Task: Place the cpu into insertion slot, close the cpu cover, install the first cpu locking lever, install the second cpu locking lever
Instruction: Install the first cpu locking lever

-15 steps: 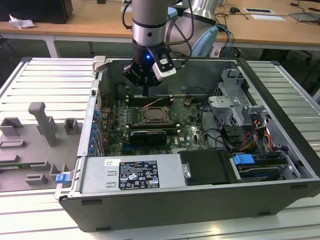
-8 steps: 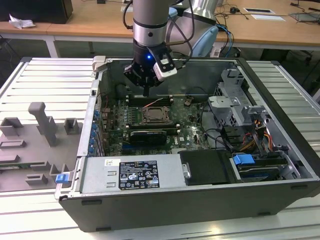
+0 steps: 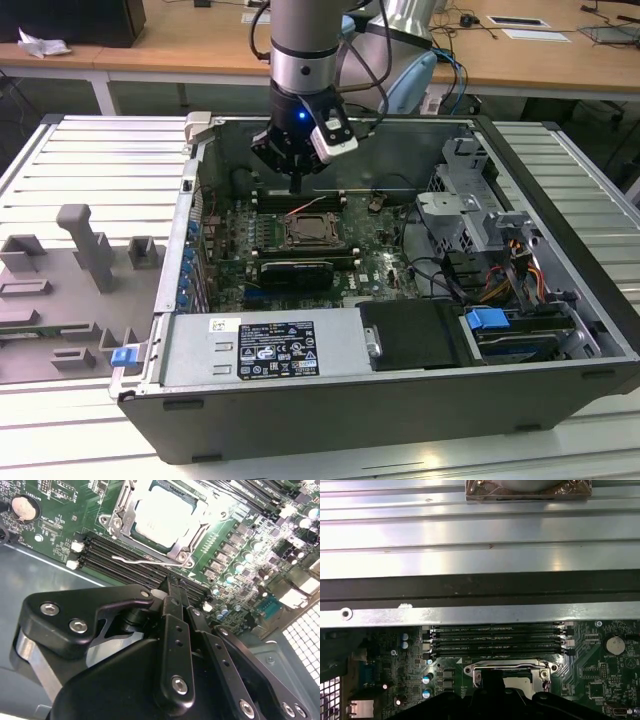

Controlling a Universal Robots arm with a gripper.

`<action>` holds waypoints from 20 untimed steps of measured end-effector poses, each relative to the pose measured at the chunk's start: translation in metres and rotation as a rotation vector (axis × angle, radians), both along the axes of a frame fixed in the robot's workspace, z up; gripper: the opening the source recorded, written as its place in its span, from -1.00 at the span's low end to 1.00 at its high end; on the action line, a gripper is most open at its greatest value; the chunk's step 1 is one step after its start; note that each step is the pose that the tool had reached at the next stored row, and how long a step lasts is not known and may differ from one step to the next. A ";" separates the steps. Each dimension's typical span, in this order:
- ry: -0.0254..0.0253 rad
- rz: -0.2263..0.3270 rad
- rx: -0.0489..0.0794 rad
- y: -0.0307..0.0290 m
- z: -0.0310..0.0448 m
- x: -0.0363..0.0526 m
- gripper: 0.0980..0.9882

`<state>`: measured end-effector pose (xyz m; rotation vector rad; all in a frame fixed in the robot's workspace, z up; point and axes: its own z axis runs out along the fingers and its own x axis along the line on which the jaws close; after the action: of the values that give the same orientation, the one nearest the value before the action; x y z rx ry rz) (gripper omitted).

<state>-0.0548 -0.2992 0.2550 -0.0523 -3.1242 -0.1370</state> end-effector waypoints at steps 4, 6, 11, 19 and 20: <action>-0.0015 0.000 0.016 -0.0002 -0.0043 0.0027 -0.98; -0.0081 0.004 0.019 -0.0002 -0.0057 0.0027 -0.98; -0.0240 0.071 0.019 -0.0002 -0.0111 0.0026 -0.98; -0.0240 0.086 0.020 0.0032 -0.0222 0.0149 -0.98; -0.0240 0.086 0.020 0.0036 -0.0231 0.0155 -0.98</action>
<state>-0.0393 -0.2956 0.2319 0.0838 -3.1419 -0.1684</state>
